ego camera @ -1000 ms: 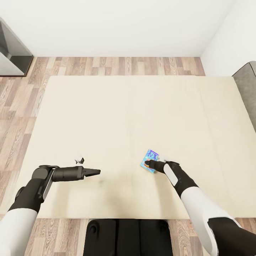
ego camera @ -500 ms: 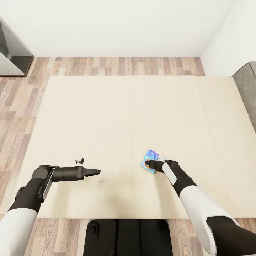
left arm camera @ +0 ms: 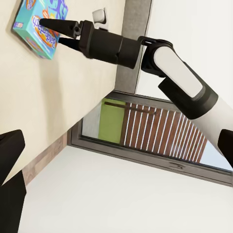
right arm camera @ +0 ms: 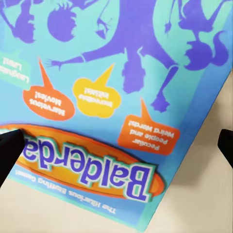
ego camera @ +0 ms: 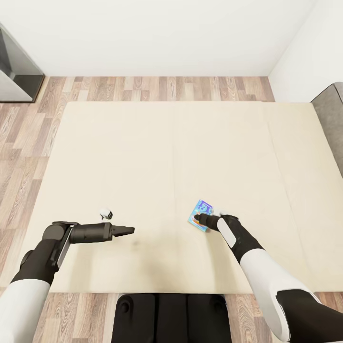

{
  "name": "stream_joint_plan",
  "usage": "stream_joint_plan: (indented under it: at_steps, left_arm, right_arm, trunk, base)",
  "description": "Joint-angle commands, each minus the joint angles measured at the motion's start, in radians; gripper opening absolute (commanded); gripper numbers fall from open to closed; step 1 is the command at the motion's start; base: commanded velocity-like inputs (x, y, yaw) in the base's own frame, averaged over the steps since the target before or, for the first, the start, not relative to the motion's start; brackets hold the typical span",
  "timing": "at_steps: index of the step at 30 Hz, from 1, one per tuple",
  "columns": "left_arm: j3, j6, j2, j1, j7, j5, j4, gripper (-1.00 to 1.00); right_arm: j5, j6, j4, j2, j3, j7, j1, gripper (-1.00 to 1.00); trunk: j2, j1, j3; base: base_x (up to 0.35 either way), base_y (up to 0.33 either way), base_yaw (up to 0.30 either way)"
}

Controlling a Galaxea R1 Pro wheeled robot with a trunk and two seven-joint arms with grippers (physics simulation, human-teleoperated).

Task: Put all the toys in the child's room - the three board games (two on the bed and one on the table), the two jigsaw puzzles on the table, and the tennis ball on the table - inside the toy box on the table in the child's room.

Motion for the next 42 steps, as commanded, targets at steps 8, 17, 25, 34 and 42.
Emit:
stream_joint_plan:
  at_steps: [8, 17, 25, 34, 42]
  left_arm:
    - [0.000, 0.010, 0.000, -0.001, -0.006, -0.004, 0.000, 1.00]
    - [0.000, 0.010, 0.000, -0.001, -0.006, -0.004, 0.001, 1.00]
    - [0.000, 0.010, 0.000, 0.000, -0.006, -0.004, 0.001, 1.00]
    - [-0.002, 0.010, 0.000, 0.000, -0.006, -0.003, 0.007, 1.00]
    - [-0.001, 0.010, 0.000, -0.001, -0.006, -0.004, 0.009, 1.00]
  right_arm:
    - [0.008, -0.045, -0.006, -0.001, 0.004, -0.005, 0.001, 1.00]
    - [0.009, -0.063, -0.009, -0.001, 0.004, -0.006, 0.000, 1.00]
    - [0.009, -0.095, -0.010, -0.007, 0.004, -0.006, 0.000, 1.00]
    - [0.008, -0.126, -0.010, -0.008, 0.004, -0.006, -0.005, 1.00]
    - [0.009, -0.131, -0.009, -0.001, 0.004, -0.006, -0.011, 1.00]
  trunk:
    - [-0.001, 0.001, -0.001]
    - [-0.001, 0.001, -0.001]
    - [-0.001, 0.001, -0.001]
    - [-0.001, 0.001, -0.001]
    - [-0.001, 0.001, -0.001]
  base:
    - [0.000, 0.000, 0.000]
    - [0.000, 0.000, 0.000]
    - [0.000, 0.000, 0.000]
    - [0.000, 0.000, 0.000]
    - [0.000, 0.000, 0.000]
